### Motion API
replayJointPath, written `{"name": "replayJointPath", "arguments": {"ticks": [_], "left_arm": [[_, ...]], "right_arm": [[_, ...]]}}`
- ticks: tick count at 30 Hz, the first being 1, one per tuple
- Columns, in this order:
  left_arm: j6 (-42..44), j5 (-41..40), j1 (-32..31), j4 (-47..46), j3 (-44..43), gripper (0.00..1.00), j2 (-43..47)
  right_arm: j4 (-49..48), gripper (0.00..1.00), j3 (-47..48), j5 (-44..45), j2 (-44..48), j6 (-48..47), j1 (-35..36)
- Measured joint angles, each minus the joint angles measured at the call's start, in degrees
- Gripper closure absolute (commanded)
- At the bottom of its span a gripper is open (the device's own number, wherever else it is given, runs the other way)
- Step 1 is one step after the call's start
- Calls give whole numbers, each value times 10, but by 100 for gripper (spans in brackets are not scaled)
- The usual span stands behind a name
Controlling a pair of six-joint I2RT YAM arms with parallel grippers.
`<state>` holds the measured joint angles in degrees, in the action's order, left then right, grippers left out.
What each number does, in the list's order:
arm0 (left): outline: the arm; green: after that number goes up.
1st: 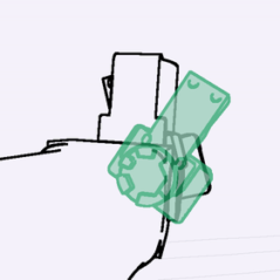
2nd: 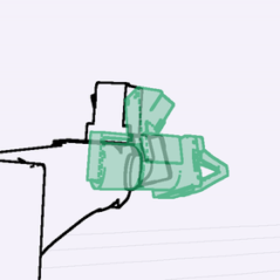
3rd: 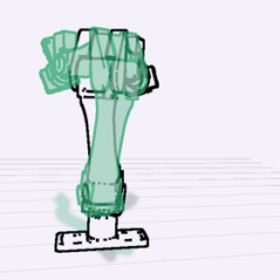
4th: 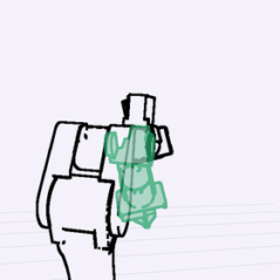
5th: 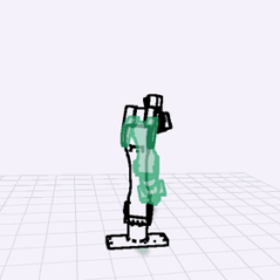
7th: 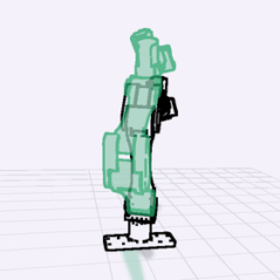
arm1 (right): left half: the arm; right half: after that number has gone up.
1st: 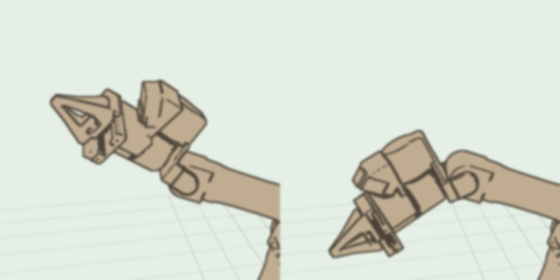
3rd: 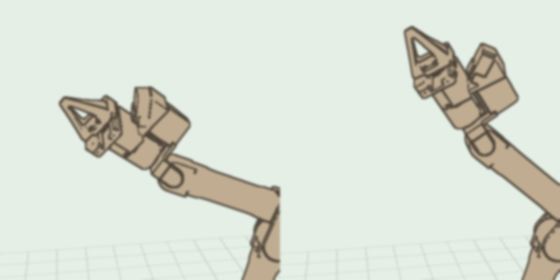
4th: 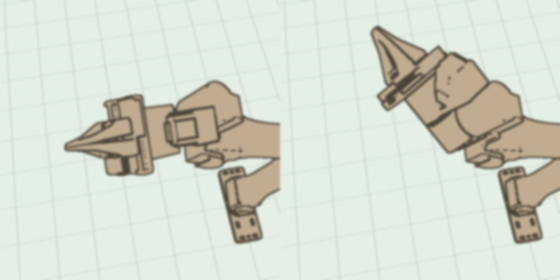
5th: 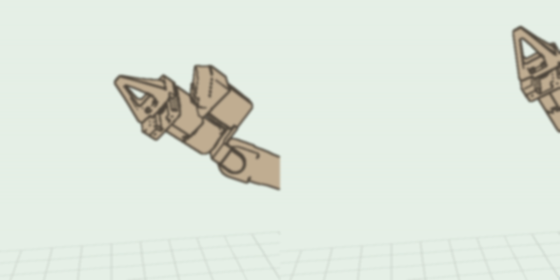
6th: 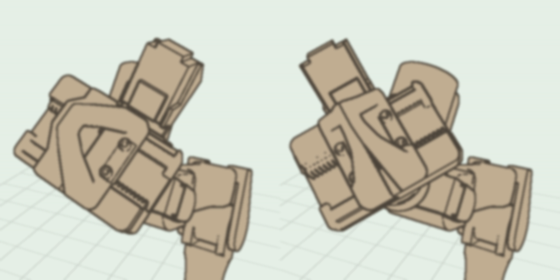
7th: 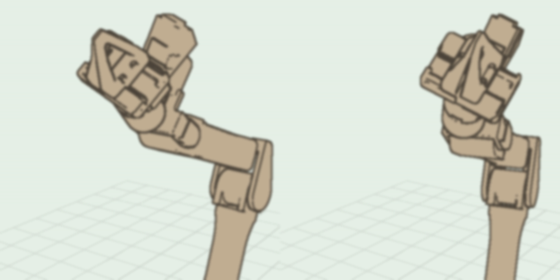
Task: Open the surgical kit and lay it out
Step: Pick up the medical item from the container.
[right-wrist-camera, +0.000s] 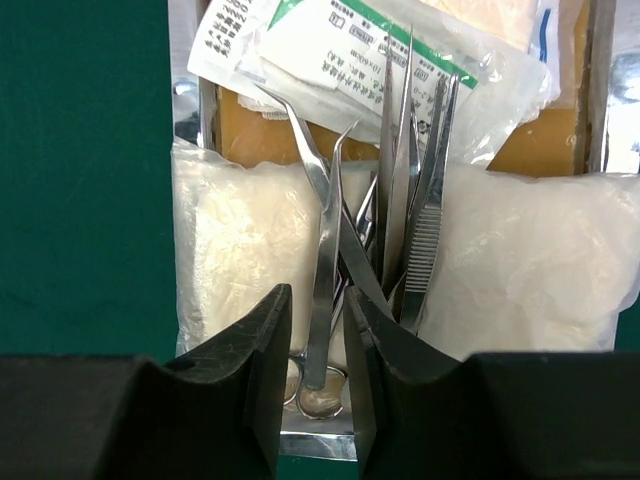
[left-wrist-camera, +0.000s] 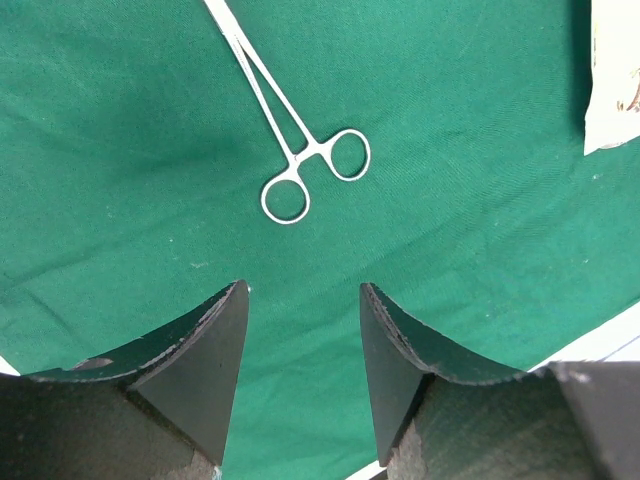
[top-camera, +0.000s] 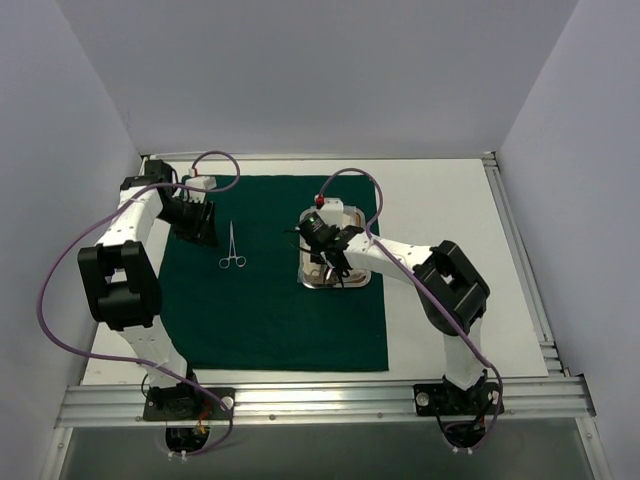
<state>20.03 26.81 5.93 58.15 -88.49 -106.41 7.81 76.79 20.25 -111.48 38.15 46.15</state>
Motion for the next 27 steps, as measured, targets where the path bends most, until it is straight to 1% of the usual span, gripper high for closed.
{"name": "replayJointPath", "arguments": {"ticks": [8, 12, 14, 18, 27], "left_arm": [[0, -4, 0, 0, 0, 43, 0], [0, -5, 0, 0, 0, 43, 0], [0, -5, 0, 0, 0, 43, 0], [0, -5, 0, 0, 0, 43, 0], [0, -5, 0, 1, 0, 43, 0]], "right_arm": [[-22, 81, -12, -9, -20, 5, -12], [-43, 87, -14, -17, -24, 7, -16], [-48, 93, -17, -19, -26, 7, -16], [-56, 100, -19, -25, -27, 10, -19], [-61, 100, -24, -32, -21, 12, -19]]}}
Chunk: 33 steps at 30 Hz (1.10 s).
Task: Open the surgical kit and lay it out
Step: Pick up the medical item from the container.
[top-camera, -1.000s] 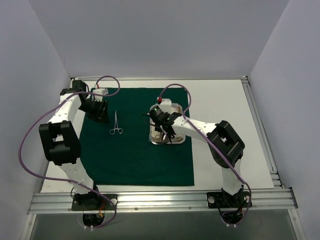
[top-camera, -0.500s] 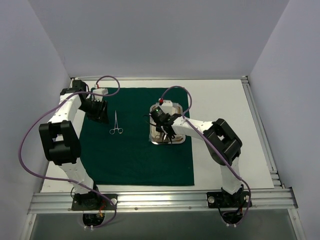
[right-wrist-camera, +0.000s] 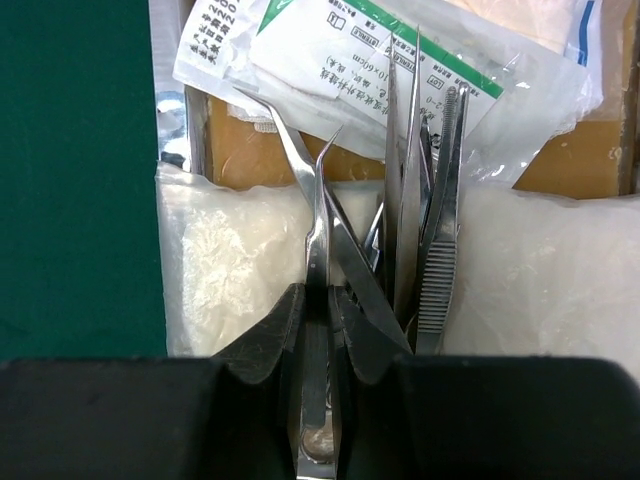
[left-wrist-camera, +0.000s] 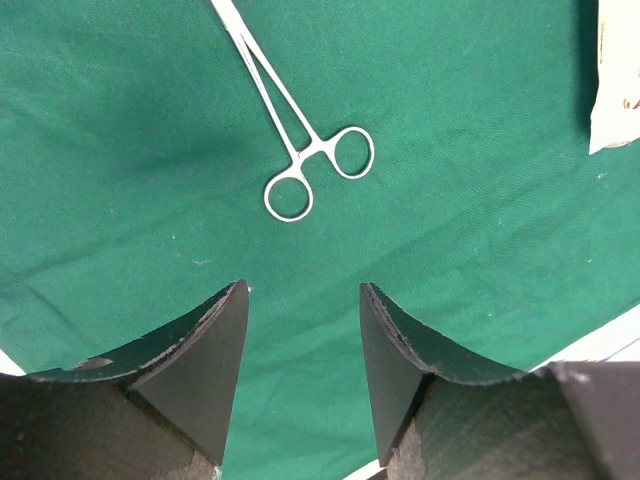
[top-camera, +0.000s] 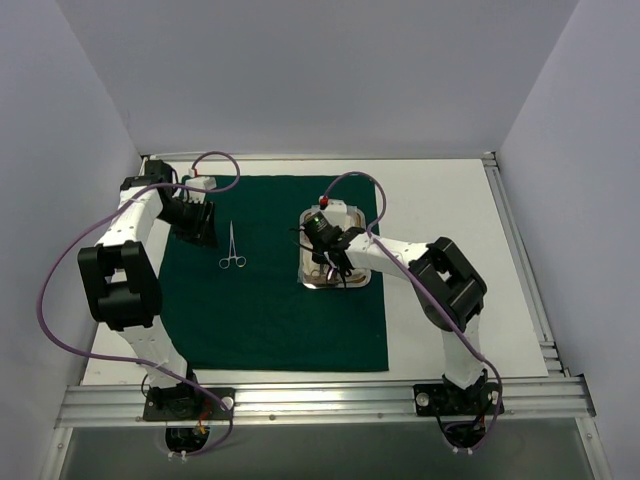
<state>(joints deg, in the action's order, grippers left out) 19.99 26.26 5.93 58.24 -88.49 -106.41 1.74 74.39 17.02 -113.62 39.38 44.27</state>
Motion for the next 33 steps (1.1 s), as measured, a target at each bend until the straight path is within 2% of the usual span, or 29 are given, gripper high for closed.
{"name": "replayJointPath", "arguments": {"ticks": [13, 23, 29, 33], "left_arm": [[3, 17, 0, 23, -10, 44, 0], [7, 32, -5, 39, -19, 44, 0], [7, 38, -10, 42, -20, 44, 3], [7, 40, -20, 43, -20, 44, 4]], "right_arm": [[11, 100, 0, -9, 65, -13, 0], [8, 100, -1, -38, 75, -18, -10], [10, 100, -64, -40, 129, -11, -19], [9, 100, -74, -48, 137, -14, -33]]}}
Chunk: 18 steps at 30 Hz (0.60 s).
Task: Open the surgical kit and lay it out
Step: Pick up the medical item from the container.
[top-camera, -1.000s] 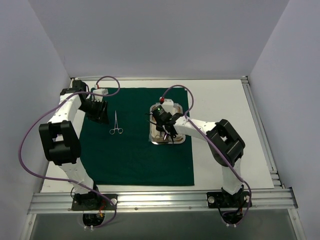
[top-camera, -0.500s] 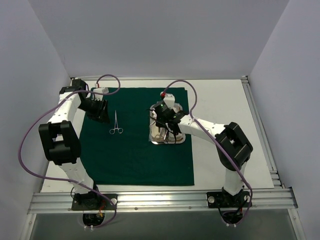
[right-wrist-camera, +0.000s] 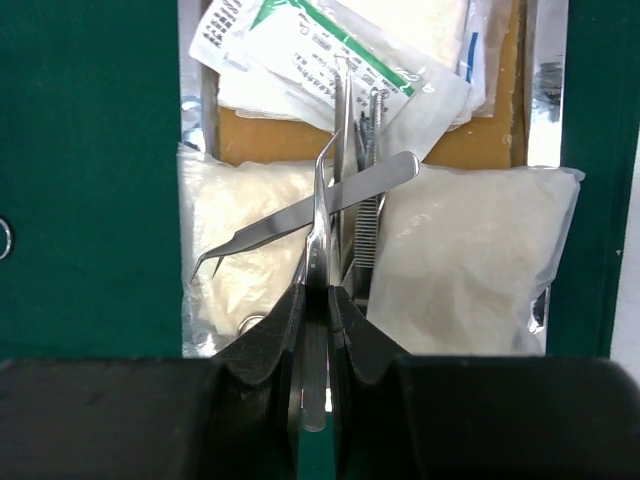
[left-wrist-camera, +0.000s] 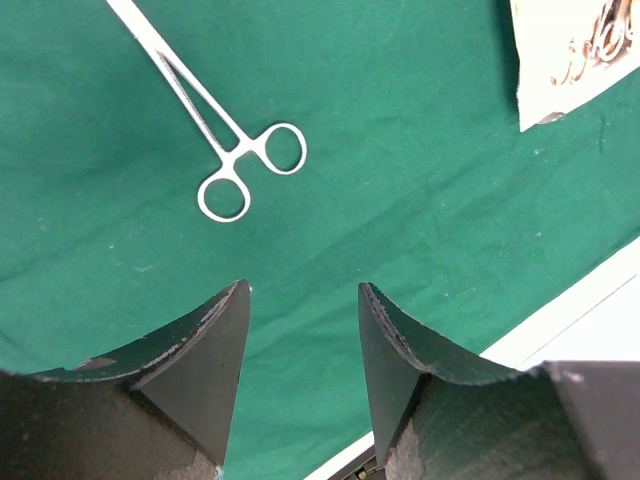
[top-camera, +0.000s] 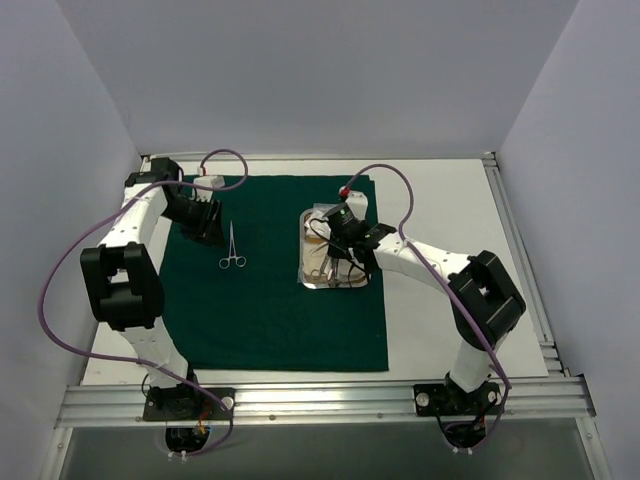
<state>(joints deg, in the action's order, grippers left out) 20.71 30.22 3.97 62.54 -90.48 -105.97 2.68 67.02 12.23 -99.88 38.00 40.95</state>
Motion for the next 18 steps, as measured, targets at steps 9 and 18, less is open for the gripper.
{"name": "replayJointPath", "arguments": {"ticks": [9, 18], "left_arm": [[9, 9, -78, 0, -31, 44, 0], [-7, 56, -218, -37, -74, 38, -54]], "right_arm": [[-6, 100, 6, -41, -6, -56, -22], [-125, 100, -97, -166, 34, -65, -85]]}}
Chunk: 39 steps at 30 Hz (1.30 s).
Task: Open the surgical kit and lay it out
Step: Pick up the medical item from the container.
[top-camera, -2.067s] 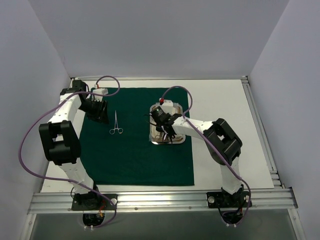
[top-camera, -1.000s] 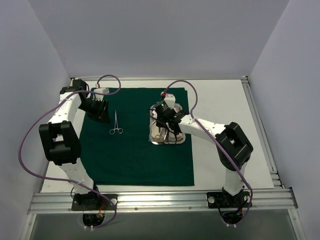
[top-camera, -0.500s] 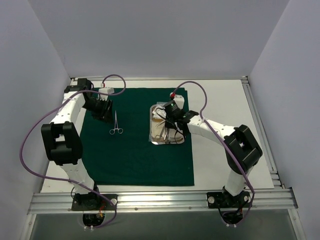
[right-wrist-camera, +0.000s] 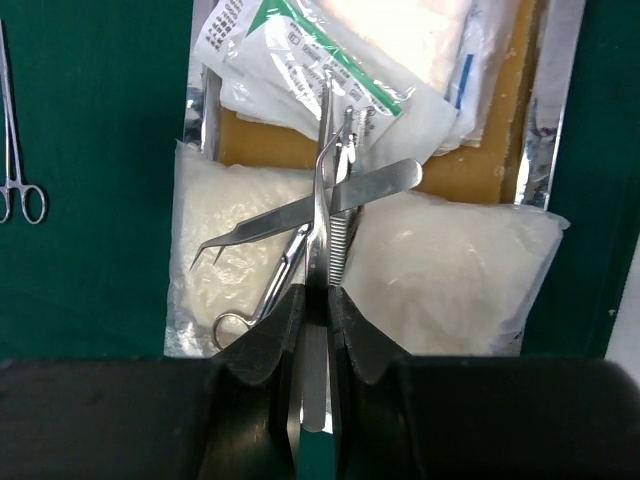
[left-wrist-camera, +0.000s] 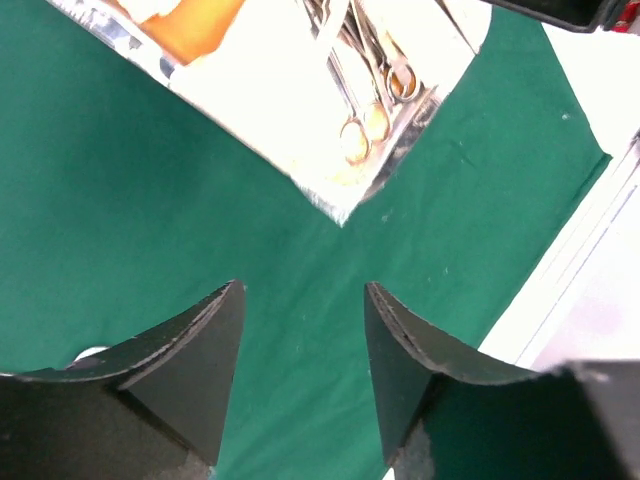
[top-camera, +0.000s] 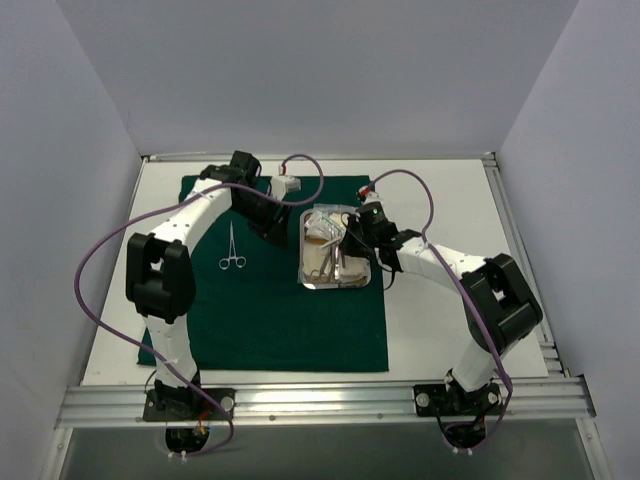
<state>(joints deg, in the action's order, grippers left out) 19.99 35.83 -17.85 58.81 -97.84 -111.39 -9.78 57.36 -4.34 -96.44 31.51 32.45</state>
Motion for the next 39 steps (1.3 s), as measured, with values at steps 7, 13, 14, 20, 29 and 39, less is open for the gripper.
{"name": "replayJointPath", "arguments": {"ticks": [7, 13, 14, 20, 29, 39], "left_arm": [[-12, -32, -61, -42, -21, 35, -50], [-9, -40, -104, -82, -34, 39, -80], [-8, -40, -106, -86, -35, 41, -83], [6, -43, -106, -103, -36, 45, -101], [24, -43, -106, -123, -36, 60, -120], [56, -31, -106, -123, -58, 47, -124]], "right_arm": [[-56, 100, -41, -39, 6, 5, -11], [-81, 100, -61, -65, 25, 5, -13], [-82, 100, -61, -66, 30, 5, -13], [-93, 100, -61, -71, 42, 5, -14], [-93, 100, -61, -81, 41, 0, -14], [-92, 100, -59, -95, 38, -3, -21]]}}
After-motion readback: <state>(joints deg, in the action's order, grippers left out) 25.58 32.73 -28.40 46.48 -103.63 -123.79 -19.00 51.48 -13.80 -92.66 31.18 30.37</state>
